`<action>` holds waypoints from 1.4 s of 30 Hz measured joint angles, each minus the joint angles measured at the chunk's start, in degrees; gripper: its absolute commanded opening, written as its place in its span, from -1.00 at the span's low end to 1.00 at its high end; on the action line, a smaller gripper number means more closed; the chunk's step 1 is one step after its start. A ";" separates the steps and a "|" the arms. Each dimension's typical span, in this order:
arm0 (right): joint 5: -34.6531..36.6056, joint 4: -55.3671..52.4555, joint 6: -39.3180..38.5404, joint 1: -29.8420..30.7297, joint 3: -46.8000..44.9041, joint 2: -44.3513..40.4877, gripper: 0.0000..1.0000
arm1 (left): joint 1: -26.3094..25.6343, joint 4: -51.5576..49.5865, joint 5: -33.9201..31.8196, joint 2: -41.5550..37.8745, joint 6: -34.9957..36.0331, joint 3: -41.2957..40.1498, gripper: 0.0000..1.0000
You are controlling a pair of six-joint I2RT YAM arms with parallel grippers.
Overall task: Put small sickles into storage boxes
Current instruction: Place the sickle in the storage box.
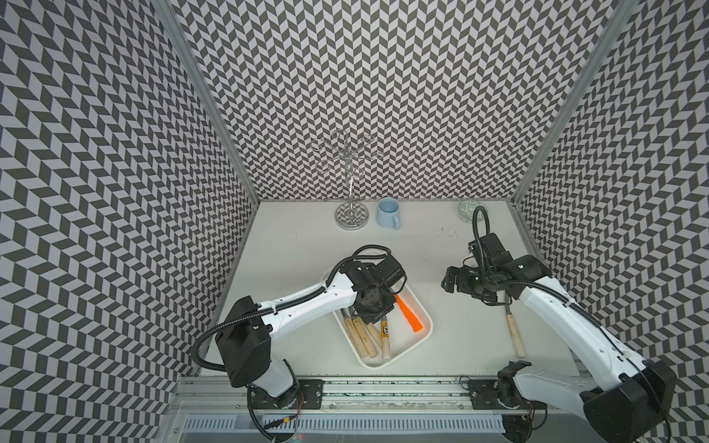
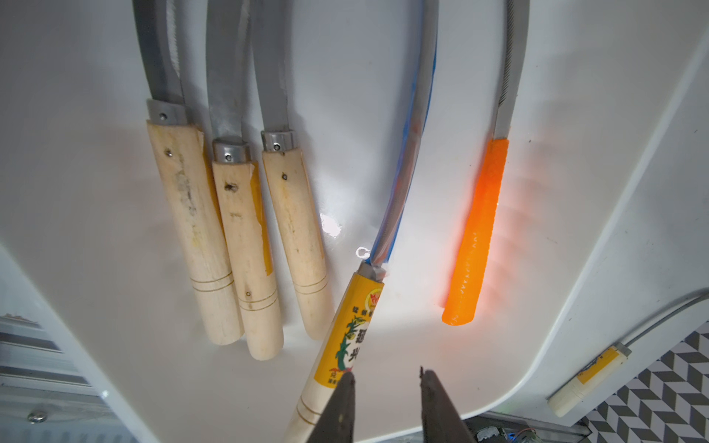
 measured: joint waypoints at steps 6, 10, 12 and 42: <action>-5.29 0.61 -2.62 0.00 0.07 -0.02 1.00 | 1.77 2.47 0.44 -1.57 5.27 -1.88 0.60; -9.53 0.85 -3.82 0.04 0.17 -0.04 0.96 | 3.96 4.63 0.90 -4.70 7.98 -4.79 0.84; -12.22 1.25 -3.96 0.68 0.17 -0.09 0.90 | 6.78 5.97 1.84 -10.03 9.40 -9.64 0.98; -17.55 15.91 12.57 31.56 1.95 26.88 -0.04 | 25.77 13.90 12.00 -42.73 18.03 -27.02 0.99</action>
